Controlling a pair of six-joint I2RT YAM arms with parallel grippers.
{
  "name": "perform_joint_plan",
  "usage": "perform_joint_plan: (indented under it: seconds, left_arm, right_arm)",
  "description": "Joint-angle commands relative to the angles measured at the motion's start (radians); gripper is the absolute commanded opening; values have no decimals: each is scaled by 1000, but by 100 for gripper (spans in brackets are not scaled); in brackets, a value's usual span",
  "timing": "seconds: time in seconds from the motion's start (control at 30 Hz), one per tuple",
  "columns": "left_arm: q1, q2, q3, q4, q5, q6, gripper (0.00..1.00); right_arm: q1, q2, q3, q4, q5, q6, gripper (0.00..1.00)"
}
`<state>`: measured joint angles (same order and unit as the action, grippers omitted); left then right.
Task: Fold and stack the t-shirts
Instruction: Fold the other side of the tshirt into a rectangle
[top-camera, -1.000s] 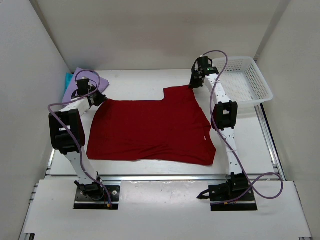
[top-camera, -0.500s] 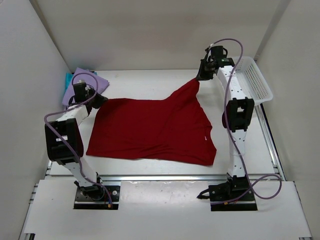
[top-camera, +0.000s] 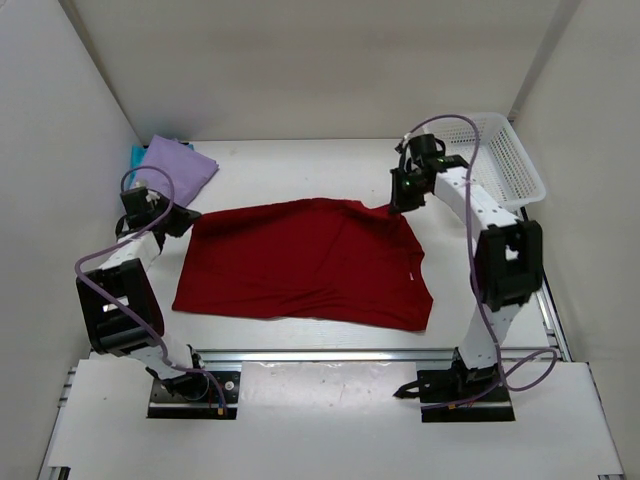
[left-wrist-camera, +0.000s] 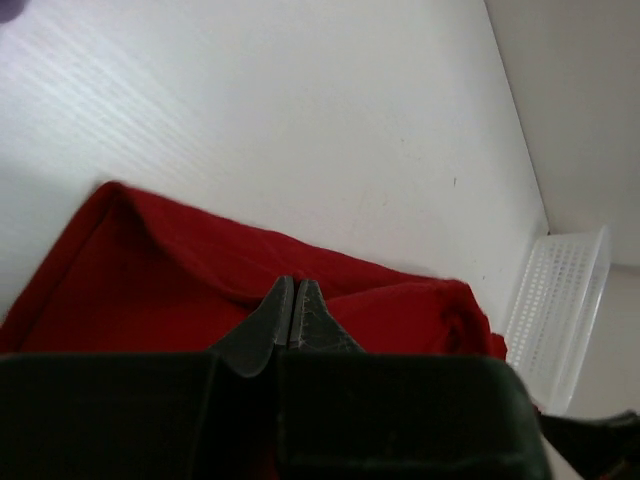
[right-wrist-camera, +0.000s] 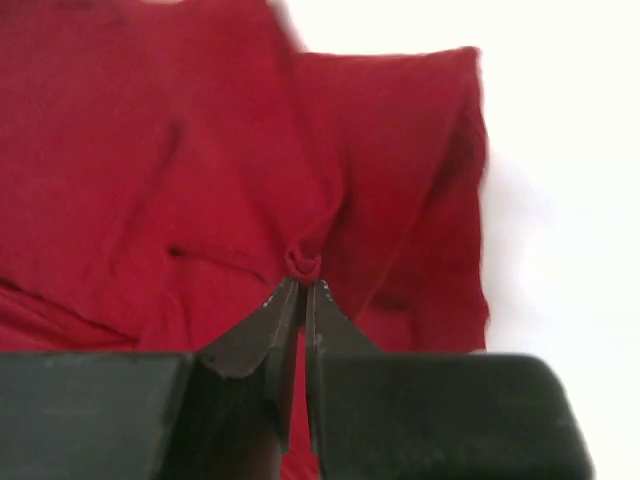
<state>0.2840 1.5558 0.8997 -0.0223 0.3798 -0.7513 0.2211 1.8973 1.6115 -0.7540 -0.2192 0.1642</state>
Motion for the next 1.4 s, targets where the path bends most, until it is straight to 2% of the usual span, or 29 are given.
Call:
perform_joint_plan:
  seconds: [0.0,0.17,0.4,0.53,0.67,0.83,0.9,0.97,1.0,1.07,1.1,1.17,1.23,1.3,1.33,1.37]
  left_arm:
    - [43,-68,-45,13,79,-45,0]
    - [73,-94,-54,4,99,-65,0]
    - [83,-155,-71,-8,113,-75,0]
    - [96,-216,-123,-24,68,-59,0]
    - [90,-215,-168,-44,24,-30,0]
    - [138,-200,-277,-5,45,-69,0]
    - [155,-204,-306,10,50,-101,5]
    - [178,-212,-344,57,67,-134,21]
    - [184,-217,-349,79,79,-175,24]
    - [227,-227,-395,177,129,-252,38]
    - [234,-230,-412,256,169,-328,44]
    - [219,-238,-412,338,205,-408,49]
    - [175,-266,-355,288,187,-370,46]
    - [134,-307,-323,220,99,-301,43]
    - [103,-342,-315,182,81,-249,38]
    - [83,-355,-314,167,35,-202,38]
  right_arm:
    - [-22,-171,-141,120,55,4,0]
    - [-58,-348,-372,189,72,26,1]
    - [-71,-553,-512,212,106,54,0]
    - [-34,-673,-628,220,139,73,0]
    - [-19,-776,-778,242,145,118,0]
    - [37,-889,-965,298,145,211,0]
    - [63,-912,-1014,304,167,241,0]
    - [61,-935,-1061,315,146,259,1]
    - [61,-946,-1091,320,139,274,3]
    - [70,-987,-1125,312,164,287,4]
    - [84,-1001,-1139,306,172,290,10]
    - [104,-1030,-1115,292,193,282,20]
    - [110,-1044,-1082,268,211,270,31]
    - [116,-1031,-1061,288,190,258,33]
    - [127,-1015,-1041,297,185,258,30]
    - [158,-1002,-1015,311,191,253,23]
